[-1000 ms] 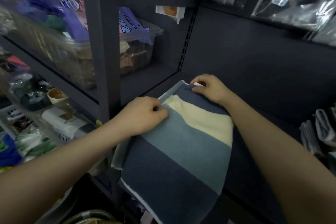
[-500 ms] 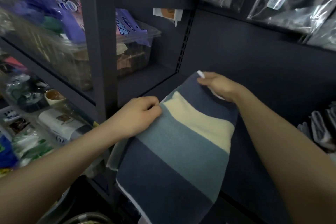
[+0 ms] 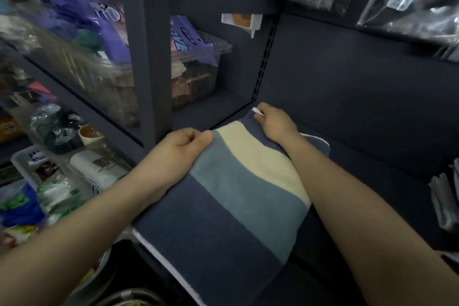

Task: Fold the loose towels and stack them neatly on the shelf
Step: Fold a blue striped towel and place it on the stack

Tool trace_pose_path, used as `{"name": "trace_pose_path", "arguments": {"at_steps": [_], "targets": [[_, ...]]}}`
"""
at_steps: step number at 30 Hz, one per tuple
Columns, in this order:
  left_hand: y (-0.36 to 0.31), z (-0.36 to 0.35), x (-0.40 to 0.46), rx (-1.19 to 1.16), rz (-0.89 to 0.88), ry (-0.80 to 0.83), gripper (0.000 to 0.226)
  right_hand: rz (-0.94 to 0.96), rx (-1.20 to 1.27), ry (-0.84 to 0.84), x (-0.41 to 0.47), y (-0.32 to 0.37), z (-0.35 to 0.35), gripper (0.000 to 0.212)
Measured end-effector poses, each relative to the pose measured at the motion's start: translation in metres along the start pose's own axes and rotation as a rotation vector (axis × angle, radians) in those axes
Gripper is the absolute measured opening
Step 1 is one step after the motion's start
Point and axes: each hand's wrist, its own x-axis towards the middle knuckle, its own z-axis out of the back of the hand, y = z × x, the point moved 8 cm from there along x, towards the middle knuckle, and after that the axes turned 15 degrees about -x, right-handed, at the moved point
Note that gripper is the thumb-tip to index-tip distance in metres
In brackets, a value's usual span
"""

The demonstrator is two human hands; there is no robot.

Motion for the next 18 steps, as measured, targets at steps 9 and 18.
{"name": "trace_pose_path", "arguments": {"at_steps": [9,18], "targets": [[-0.004,0.014,-0.028,0.999,-0.263,-0.056,0.031,-0.063,-0.173,-0.017,-0.007,-0.011,0.006,0.03],[-0.023,-0.005,-0.031,0.908,-0.412,-0.062,0.022,-0.131,-0.008,-0.013,-0.034,-0.056,0.03,0.031]]}}
